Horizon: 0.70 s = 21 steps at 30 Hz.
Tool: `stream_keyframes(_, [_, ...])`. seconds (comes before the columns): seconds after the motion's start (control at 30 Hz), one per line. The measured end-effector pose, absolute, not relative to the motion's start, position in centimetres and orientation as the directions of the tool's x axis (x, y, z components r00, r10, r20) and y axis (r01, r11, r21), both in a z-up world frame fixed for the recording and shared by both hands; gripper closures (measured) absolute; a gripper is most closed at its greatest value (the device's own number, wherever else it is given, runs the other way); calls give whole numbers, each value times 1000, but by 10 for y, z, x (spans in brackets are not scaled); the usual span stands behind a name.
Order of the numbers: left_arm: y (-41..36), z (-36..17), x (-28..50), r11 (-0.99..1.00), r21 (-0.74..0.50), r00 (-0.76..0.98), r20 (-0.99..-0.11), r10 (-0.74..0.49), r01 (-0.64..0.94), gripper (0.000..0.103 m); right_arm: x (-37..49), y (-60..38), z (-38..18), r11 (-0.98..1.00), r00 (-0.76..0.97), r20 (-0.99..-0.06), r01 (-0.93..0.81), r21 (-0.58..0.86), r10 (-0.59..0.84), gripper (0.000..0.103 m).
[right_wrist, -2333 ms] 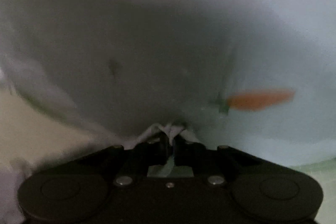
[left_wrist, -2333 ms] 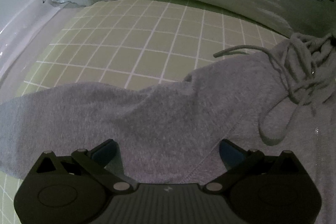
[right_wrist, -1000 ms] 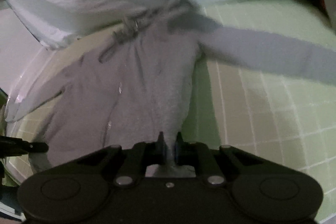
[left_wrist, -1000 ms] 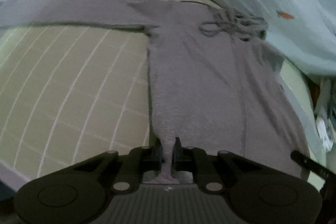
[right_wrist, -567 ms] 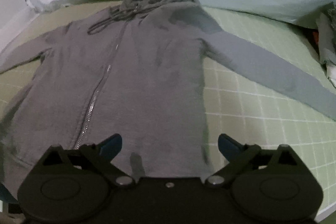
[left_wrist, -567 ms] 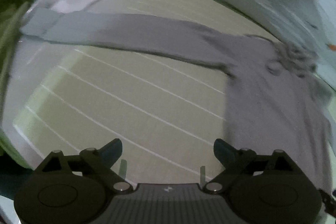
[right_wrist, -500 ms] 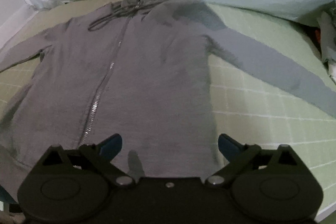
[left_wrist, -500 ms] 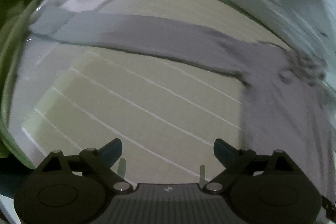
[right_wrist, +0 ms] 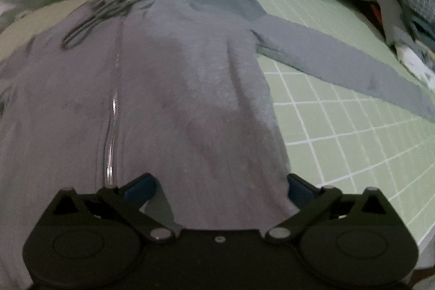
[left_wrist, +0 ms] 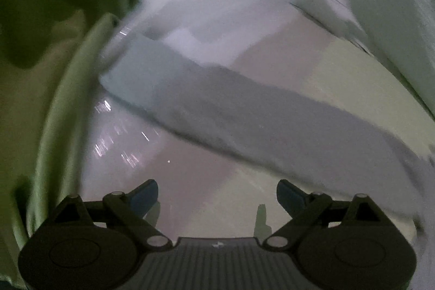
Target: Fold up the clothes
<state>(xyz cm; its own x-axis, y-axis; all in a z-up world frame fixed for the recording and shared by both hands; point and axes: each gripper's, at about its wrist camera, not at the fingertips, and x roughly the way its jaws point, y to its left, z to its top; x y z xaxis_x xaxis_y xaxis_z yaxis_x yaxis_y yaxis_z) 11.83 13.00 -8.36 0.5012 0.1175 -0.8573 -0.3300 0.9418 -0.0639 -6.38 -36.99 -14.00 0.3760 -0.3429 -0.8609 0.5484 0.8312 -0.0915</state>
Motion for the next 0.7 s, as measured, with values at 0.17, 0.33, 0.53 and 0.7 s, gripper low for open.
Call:
stream_keyframes(0.17, [171,-94,152,900,-46,482,-855,189,-434,9,-50,-378,-142,808,343,-874,582,-90,-345,0])
stream_keyframes(0.33, [189,-108,176,875,-5,443,-864,240,-483,9,-47,-373,-142,804,321,-873,582,-125,-368,0])
stream_keyframes(0.53, [185,-106,187,906,-6,487,-845,222,-423,52,-43,-372,-141,792,307,-875,597,-129,-374,0])
stream_keyframes(0.7, [153,-97,192,943,91,516,-818,255,-322,91,-43,-370,-141,799,311,-872,585,-138,-379,0])
